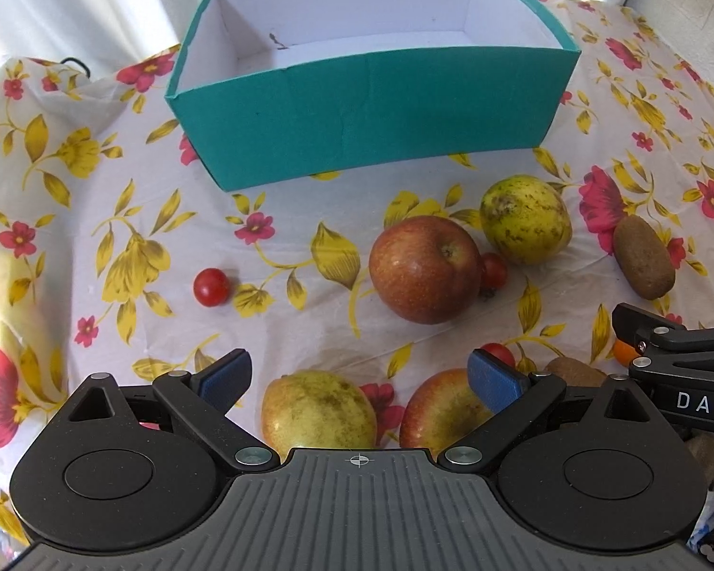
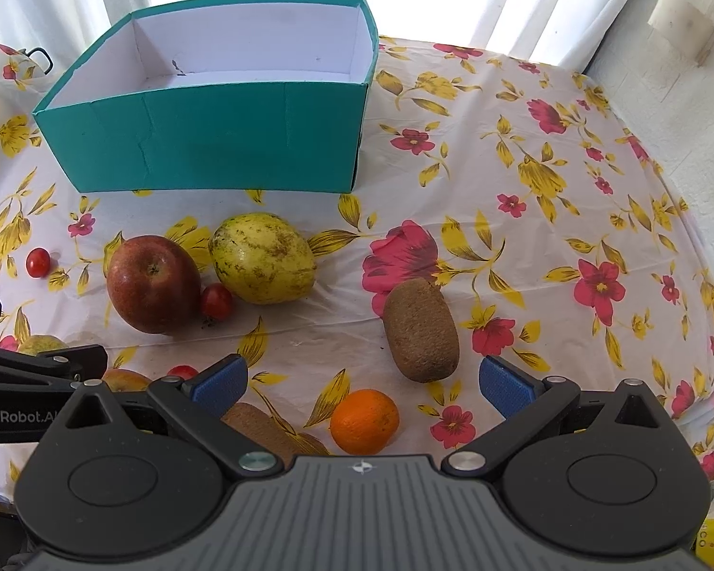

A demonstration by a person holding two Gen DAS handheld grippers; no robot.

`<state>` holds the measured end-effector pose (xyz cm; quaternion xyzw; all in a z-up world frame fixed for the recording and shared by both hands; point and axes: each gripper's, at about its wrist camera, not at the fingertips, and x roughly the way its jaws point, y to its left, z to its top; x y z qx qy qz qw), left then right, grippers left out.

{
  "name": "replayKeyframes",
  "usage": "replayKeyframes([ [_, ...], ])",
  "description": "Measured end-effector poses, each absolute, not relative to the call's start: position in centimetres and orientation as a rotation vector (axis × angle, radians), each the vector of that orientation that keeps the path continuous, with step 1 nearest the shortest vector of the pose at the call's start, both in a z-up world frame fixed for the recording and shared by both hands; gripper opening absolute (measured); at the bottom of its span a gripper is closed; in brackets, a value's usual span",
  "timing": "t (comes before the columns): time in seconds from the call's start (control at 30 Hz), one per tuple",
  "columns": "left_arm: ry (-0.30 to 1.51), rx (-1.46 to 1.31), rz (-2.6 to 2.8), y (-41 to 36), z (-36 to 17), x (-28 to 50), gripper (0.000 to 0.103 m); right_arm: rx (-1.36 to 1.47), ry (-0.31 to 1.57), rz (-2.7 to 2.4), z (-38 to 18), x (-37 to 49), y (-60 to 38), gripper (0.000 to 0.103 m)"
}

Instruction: Organize fruits

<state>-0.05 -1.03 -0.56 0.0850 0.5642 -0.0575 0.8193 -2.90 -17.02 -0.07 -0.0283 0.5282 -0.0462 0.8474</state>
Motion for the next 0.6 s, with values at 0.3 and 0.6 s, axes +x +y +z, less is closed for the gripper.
replayKeyframes([
  [0.3, 1.208, 0.178, -0.124, -1.22, -0.66, -0.09, 0.100, -0.064, 1.114, -0.096, 0.02, -2.95, -17.11, 0.103],
  [0.6, 1.205, 0.184, -0.121, -1.37, -0.55, -0.09, 0.100, -0.062, 1.113, -0.089, 0.10, -2.95, -17.37, 0.103],
])
